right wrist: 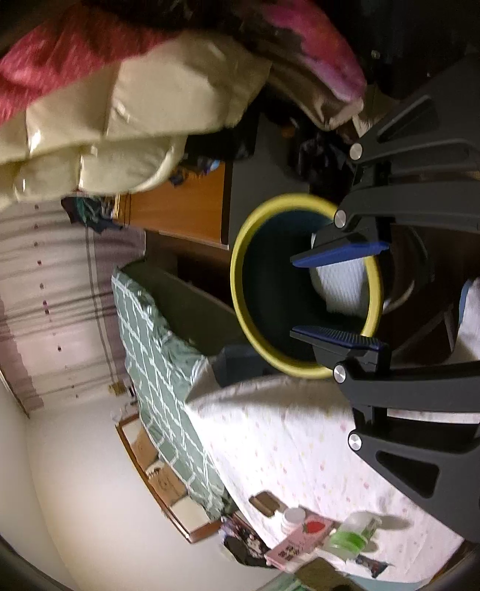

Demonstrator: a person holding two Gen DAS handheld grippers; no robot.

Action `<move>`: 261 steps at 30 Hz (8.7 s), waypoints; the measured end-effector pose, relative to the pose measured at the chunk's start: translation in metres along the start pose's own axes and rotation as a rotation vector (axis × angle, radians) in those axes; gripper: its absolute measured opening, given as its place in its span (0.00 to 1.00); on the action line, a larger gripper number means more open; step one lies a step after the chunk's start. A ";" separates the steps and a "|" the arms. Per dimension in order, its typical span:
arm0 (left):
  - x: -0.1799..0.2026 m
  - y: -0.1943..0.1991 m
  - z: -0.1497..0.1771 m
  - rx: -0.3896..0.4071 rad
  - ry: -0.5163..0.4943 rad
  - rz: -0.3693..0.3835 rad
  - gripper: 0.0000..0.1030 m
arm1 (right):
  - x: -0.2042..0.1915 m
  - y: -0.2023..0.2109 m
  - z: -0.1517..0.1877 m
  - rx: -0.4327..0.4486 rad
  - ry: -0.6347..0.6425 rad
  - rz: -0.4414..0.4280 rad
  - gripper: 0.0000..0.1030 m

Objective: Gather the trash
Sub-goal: 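Carry the tea box over the bin and open the left gripper, then move the right gripper back to the table toward the white tube, then grasp the blue-capped white tube with the right gripper, then carry the tube over the bin and open the right gripper, then lower the left gripper onto the white plastic bowl and grasp its rim, then carry the bowl over the bin and open the left gripper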

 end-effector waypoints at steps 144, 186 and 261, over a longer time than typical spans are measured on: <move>-0.206 0.135 0.180 0.096 0.407 -0.570 0.95 | -0.315 -0.008 0.019 -0.140 0.337 -0.477 0.33; -0.124 -0.012 0.089 -0.025 0.244 -0.393 0.95 | -0.001 -0.112 -0.014 -0.198 -0.017 0.049 0.50; 0.104 -0.123 -0.066 -0.084 -0.025 0.110 0.76 | 0.058 -0.018 0.018 -0.091 -0.093 0.077 0.53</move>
Point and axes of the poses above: each gripper's, at about its wrist camera, not at the fingertips, and y roughly against the way its jaws point, x to its right, z to its underside, the point moved 1 cm from there along -y, roughly the way its jaws point, and after that the axes turned 15 degrees about -z, right-handed, at the moved point
